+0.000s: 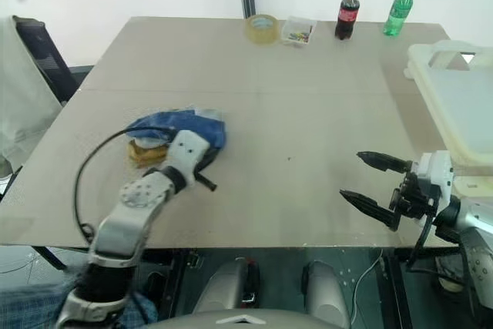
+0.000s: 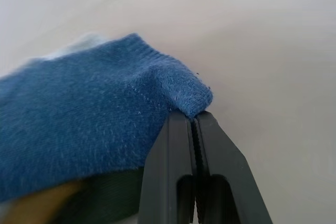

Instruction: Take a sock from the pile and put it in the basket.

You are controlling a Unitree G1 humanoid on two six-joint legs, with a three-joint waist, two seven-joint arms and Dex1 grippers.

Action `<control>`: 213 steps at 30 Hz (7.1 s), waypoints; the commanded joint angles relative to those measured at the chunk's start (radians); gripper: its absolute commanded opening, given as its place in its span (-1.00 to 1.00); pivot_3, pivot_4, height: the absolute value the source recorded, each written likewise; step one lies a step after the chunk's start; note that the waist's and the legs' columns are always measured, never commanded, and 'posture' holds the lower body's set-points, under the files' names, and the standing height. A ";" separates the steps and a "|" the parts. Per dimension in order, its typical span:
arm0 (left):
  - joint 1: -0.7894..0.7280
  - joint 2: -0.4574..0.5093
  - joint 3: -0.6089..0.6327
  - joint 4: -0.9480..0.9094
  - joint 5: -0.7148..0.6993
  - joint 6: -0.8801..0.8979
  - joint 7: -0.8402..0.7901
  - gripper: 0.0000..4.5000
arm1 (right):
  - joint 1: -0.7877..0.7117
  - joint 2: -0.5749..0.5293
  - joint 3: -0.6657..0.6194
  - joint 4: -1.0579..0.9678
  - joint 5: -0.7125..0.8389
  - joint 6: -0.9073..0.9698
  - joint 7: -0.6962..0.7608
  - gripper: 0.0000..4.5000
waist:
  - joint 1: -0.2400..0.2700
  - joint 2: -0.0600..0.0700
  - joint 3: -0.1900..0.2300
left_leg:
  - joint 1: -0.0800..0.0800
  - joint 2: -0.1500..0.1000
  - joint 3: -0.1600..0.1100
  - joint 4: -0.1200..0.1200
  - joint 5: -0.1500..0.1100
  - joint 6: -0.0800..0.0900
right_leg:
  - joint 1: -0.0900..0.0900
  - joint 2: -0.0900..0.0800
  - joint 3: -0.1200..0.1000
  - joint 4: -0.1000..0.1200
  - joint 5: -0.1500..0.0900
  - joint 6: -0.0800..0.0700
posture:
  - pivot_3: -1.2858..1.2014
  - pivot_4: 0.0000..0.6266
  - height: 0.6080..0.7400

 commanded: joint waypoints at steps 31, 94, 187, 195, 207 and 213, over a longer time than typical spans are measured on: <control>-0.180 0.162 0.133 0.089 -0.569 0.309 -0.470 -0.03 | -0.168 0.031 0.275 -0.016 -0.110 0.372 -0.367 1.00 | -0.005 0.001 0.000 | 0.000 0.001 -0.001 0.002 0.000 0.000 | -0.001 0.001 0.001 0.001 0.000 -0.001 | 0.03 -0.52 1.00; 0.009 0.133 0.147 -0.085 -0.459 0.323 -0.184 0.04 | -0.089 0.042 -0.063 -0.232 0.312 0.856 -0.592 0.50 | -0.032 0.001 0.001 | -0.001 0.001 -0.001 0.000 0.000 0.000 | -0.002 0.000 0.000 0.000 -0.002 0.003 | 0.03 -0.52 1.00; -0.793 -0.080 -0.010 1.244 0.008 -0.406 -0.175 0.45 | -0.593 0.278 0.311 0.287 -0.199 0.699 -0.708 0.50 | 0.000 -0.005 0.008 | -0.019 -0.004 0.000 0.004 0.003 -0.004 | -0.013 0.000 -0.006 0.000 0.003 0.004 | 0.03 -0.52 1.00; -0.766 -0.105 0.016 1.250 -0.002 -0.434 -0.196 0.46 | -0.608 0.352 0.315 0.294 -0.208 0.706 -0.720 -0.60 | -0.007 -0.006 0.008 | -0.017 -0.005 0.000 0.004 0.002 -0.003 | -0.012 -0.001 -0.005 0.002 0.003 0.006 | 0.03 -0.52 1.00; -0.722 -0.103 0.015 1.175 -0.002 -0.390 -0.236 -0.87 | -0.608 0.356 0.302 0.319 -0.253 0.667 -0.730 -1.00 | -0.008 -0.006 0.007 | -0.015 -0.005 0.000 0.005 0.001 -0.001 | -0.012 -0.001 -0.005 0.008 0.003 0.006 | 0.03 -0.52 1.00; -0.692 -0.099 0.014 1.125 -0.001 -0.361 -0.239 -0.99 | -0.606 0.357 0.299 0.316 -0.262 0.661 -0.731 -1.00 | -0.008 -0.006 0.007 | -0.015 -0.005 -0.001 0.006 0.001 -0.001 | -0.012 -0.001 -0.004 0.009 0.003 0.006 | 0.03 -0.52 1.00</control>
